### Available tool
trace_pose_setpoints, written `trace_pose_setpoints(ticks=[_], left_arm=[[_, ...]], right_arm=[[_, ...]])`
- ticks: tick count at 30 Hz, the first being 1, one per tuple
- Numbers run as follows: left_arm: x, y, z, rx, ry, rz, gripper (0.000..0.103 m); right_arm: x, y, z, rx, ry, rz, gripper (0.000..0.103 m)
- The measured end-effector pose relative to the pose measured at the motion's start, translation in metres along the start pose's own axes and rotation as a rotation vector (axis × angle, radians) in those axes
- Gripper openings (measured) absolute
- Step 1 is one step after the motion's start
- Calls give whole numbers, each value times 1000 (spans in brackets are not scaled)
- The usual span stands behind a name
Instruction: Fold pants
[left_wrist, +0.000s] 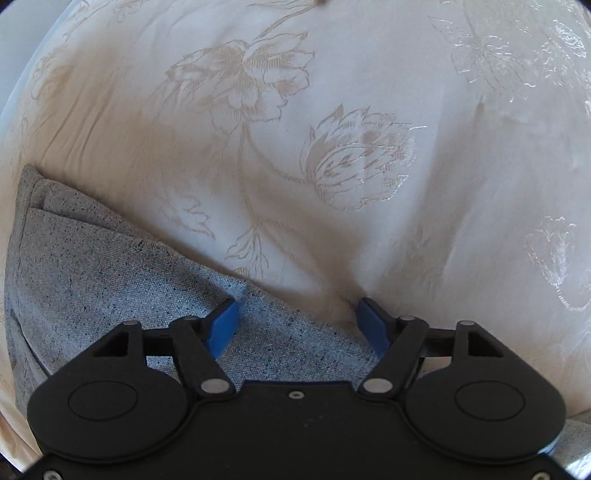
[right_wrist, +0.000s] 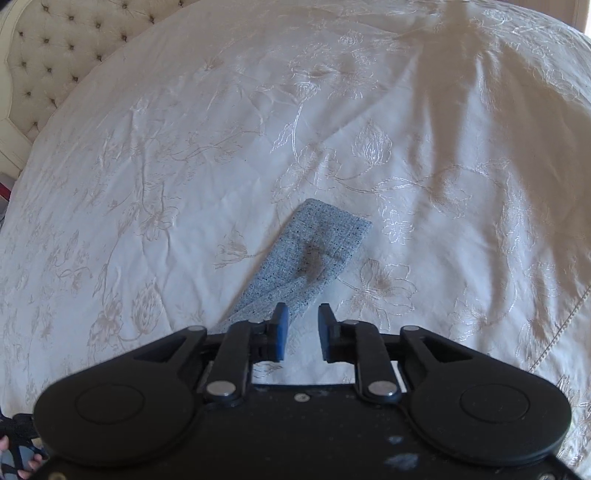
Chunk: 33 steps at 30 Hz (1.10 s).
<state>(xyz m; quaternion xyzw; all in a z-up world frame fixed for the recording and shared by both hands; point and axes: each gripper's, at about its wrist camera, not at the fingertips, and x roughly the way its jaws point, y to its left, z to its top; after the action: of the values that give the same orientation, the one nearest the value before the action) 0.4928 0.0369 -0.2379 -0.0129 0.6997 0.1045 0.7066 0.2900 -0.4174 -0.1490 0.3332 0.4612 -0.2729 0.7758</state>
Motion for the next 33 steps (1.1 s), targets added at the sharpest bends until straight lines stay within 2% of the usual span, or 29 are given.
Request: trace_pose_setpoints(ticks=[2, 4, 7, 12, 17, 24, 25, 27, 30, 33], left_arm=[[-2, 9, -3, -59, -27, -53, 57], [-12, 17, -9, -74, -71, -54, 6], [-30, 35, -24, -85, -133, -124, 5], [-58, 68, -53, -107, -200, -214, 5], [-84, 85, -69, -114, -246, -246, 5], [-98, 86, -67, -122, -274, -264, 5], [-98, 86, -67, -121, -276, -264, 5], [-100, 87, -69, -125, -286, -265, 4], [-118, 91, -74, -117, -361, -284, 4], [-155, 99, -86, -79, -484, -286, 4]], right_arm=[[10, -9, 1, 94, 30, 20, 31], [22, -18, 3, 174, 66, 41, 33], [35, -23, 8, 237, 64, 42, 33], [58, -18, 19, 262, 71, 34, 33], [69, -2, 29, 231, 75, 14, 33], [80, 7, 38, 234, 92, -8, 32], [82, 9, 38, 225, 92, -11, 25], [84, 13, 41, 193, 108, -4, 4], [61, 27, 48, 125, 47, 37, 4], [7, 42, 55, 66, -36, 181, 4]])
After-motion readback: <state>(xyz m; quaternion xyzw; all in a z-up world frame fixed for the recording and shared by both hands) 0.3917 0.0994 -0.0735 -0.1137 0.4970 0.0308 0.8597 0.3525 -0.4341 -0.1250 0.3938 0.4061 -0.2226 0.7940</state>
